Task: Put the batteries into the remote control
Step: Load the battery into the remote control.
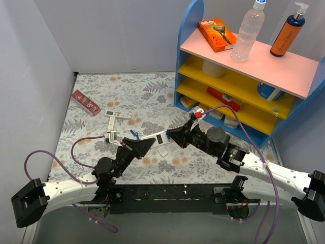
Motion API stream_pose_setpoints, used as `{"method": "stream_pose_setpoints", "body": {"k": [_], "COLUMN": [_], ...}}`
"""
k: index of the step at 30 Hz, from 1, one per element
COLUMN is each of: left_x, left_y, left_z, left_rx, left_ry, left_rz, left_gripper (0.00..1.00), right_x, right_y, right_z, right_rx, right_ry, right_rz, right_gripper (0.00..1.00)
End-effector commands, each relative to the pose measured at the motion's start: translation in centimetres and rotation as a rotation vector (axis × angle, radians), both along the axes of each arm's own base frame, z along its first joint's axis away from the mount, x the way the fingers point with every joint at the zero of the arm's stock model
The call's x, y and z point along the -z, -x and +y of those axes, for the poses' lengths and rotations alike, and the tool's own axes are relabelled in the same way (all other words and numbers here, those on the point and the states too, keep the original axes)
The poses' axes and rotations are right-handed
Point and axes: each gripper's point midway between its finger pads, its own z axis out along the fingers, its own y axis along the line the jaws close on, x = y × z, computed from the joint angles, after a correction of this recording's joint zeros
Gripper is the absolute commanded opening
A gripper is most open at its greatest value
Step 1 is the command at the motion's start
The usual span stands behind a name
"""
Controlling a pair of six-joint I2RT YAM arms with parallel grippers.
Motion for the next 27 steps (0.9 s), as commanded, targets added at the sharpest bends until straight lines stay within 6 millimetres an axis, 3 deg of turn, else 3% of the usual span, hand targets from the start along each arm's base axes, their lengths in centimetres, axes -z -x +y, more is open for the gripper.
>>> {"method": "stream_pose_setpoints", "body": {"k": [1, 27], "left_x": [-0.5, -1.0], "left_y": [0.2, 0.4], "left_z": [0.3, 0.9], "left_rx": [0.002, -0.003], "left_ry": [0.022, 0.061], "left_rz": [-0.023, -0.033], "left_gripper": [0.00, 0.00], "right_x": [-1.1, 0.5], "right_y": [0.0, 0.1], "right_z": [0.5, 0.4], "right_rx": [0.006, 0.032], "right_ry": [-0.060, -0.003], "right_rz": [-0.018, 0.020], "right_gripper": [0.01, 0.09]}}
